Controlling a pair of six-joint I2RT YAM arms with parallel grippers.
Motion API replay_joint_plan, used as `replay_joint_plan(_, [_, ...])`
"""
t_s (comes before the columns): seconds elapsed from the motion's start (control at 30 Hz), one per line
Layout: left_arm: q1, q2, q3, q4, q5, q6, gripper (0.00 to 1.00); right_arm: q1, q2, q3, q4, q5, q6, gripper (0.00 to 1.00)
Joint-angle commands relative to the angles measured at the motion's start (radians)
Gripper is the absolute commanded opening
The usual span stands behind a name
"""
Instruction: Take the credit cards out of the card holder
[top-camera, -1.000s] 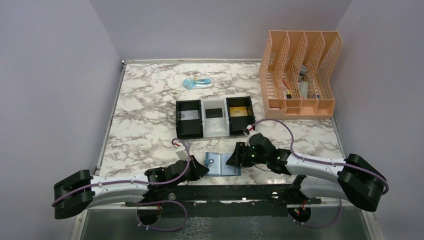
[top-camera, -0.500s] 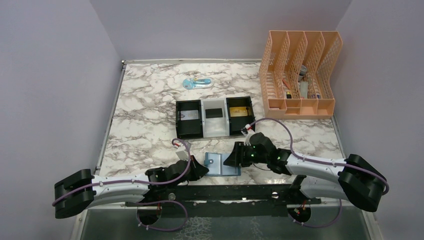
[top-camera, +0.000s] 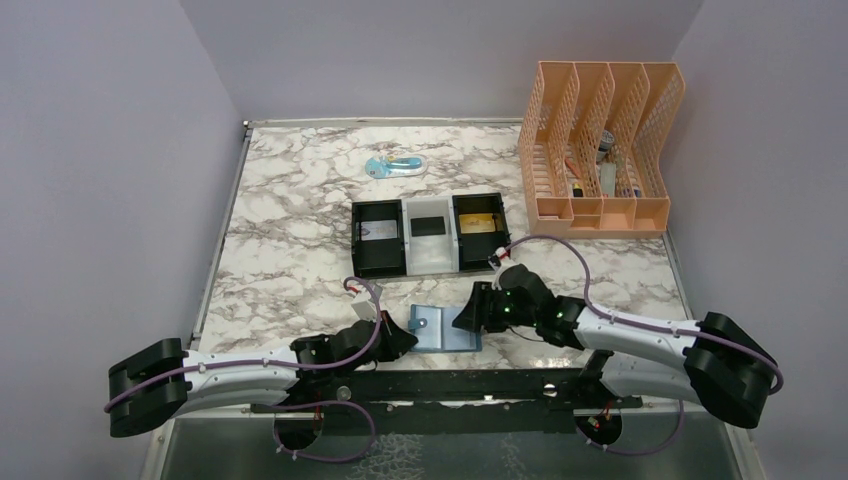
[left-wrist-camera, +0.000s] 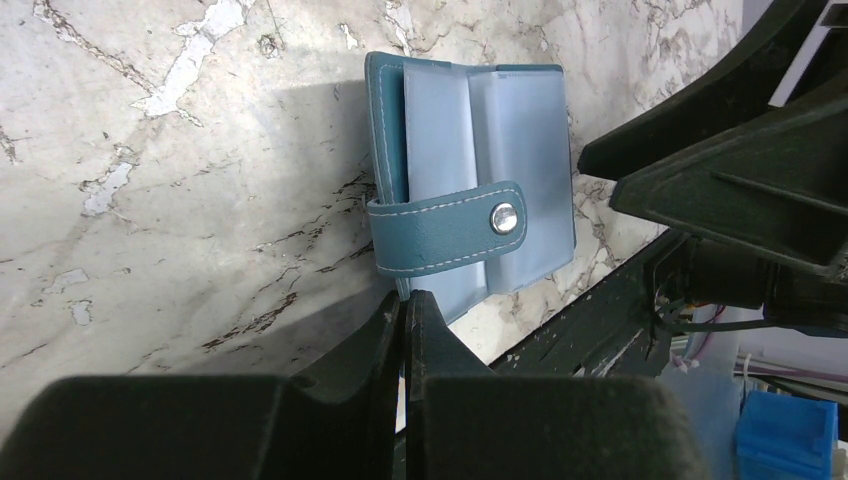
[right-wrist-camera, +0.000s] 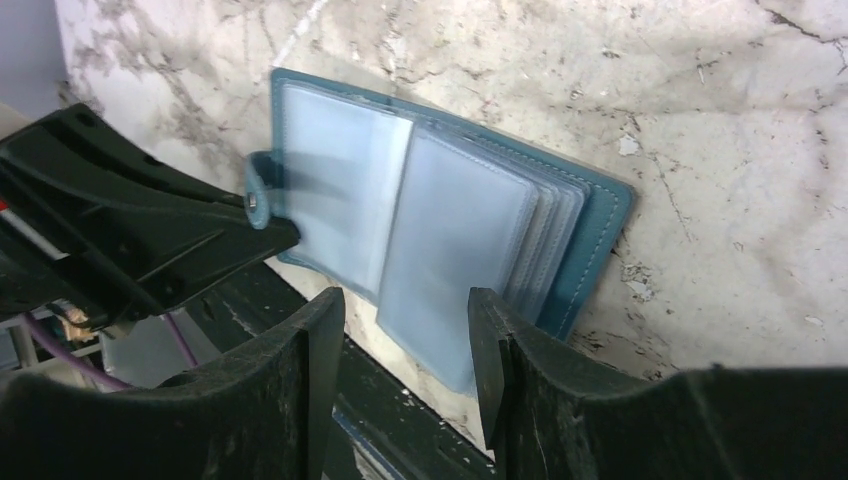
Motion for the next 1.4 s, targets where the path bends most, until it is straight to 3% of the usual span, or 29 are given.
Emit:
replay_joint_plan(0.0, [-0.007, -0.008, 0.007, -0.001, -0.021, -0.01, 0.0, 0.005, 0.072, 0.009, 0.021, 0.002, -0.008, 0.5])
replay_joint_plan(0.27, [-0.007, 0.001, 0.006, 0.001, -0.024, -0.01, 0.0, 0.005, 0.134, 0.015, 0.066, -0.024, -0.006, 0.49])
replay_joint_plan(0.8, [-0.007, 0.025, 0.005, 0.009, -0.017, -0.012, 0.0, 0.005, 0.229, -0.05, 0.479, -0.241, 0.138, 0.5])
replay_joint_plan(1.37, [-0.008, -0.003, -0.012, 0.011, -0.024, -0.018, 0.0, 0.005, 0.131, -0.005, 0.283, -0.216, 0.045, 0.49])
